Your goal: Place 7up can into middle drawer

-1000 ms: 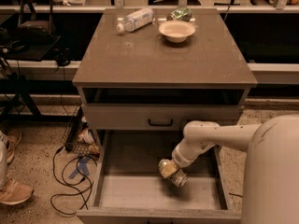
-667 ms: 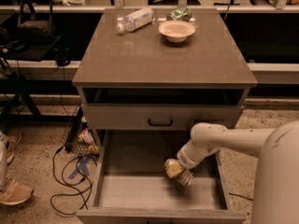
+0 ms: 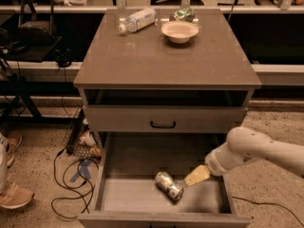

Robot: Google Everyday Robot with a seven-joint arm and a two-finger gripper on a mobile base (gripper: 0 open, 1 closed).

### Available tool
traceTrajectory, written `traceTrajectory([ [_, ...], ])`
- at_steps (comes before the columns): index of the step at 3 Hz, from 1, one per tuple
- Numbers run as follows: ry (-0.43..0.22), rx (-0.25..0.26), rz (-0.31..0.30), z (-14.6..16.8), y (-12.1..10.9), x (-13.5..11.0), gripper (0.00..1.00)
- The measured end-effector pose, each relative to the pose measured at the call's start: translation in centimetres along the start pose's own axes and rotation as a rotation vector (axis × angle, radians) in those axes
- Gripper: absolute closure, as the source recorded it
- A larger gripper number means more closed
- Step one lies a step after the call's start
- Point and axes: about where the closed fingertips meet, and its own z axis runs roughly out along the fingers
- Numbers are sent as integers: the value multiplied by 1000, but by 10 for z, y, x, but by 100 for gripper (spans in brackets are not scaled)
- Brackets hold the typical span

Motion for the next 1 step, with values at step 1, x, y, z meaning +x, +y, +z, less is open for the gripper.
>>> traceTrajectory([
  [1,-19,40,22,-57,-17,18,0],
])
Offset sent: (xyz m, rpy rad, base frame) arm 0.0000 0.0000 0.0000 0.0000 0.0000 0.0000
